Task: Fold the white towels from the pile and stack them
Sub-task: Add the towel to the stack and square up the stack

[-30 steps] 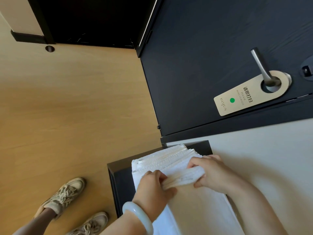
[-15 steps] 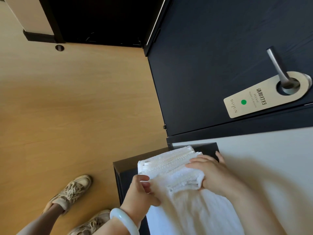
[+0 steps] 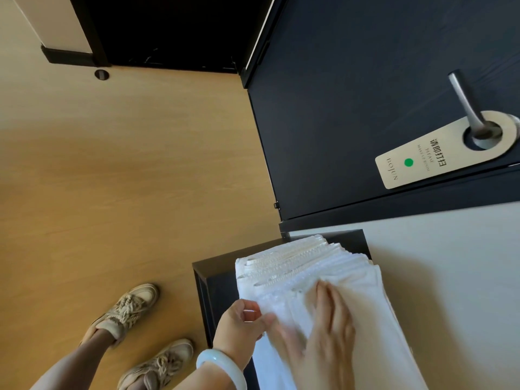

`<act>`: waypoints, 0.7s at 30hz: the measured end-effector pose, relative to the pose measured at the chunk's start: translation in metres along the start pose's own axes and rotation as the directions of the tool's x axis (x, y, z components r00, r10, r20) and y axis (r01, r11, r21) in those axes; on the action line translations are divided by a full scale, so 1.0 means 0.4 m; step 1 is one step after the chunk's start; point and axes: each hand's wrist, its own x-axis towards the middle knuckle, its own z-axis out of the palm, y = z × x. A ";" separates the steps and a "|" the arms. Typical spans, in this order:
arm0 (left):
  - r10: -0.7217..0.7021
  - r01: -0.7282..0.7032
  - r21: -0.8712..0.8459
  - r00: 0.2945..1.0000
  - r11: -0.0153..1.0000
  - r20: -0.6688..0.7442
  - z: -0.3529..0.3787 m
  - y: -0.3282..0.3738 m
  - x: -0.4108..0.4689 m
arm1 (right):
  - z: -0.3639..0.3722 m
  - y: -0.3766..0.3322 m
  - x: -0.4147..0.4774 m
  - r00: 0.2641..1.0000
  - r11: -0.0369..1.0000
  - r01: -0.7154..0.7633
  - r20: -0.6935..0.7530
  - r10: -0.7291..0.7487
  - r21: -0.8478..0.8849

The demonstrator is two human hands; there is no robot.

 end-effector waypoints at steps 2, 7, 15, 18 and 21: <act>0.032 -0.032 0.009 0.999 0.999 0.008 0.008 0.005 0.001 | -0.008 0.006 0.011 0.999 0.999 -0.038 0.011 0.038 0.020; 0.055 -0.053 -0.089 0.998 0.995 0.014 0.028 0.019 -0.002 | -0.003 -0.012 0.012 0.997 0.998 -0.058 -0.060 0.057 -0.015; 0.029 -0.006 -0.261 0.996 0.965 0.083 0.004 0.031 0.007 | 0.036 -0.067 -0.007 0.995 0.997 -0.071 -0.073 0.069 -0.029; 0.034 0.002 -0.264 0.991 0.964 0.132 -0.010 0.032 0.011 | 0.058 -0.079 -0.011 0.997 0.998 -0.039 -0.068 0.035 -0.050; 0.048 -0.005 -0.248 0.985 0.969 0.169 -0.017 0.036 0.015 | 0.049 -0.046 -0.003 0.996 0.998 -0.059 -0.063 0.057 -0.028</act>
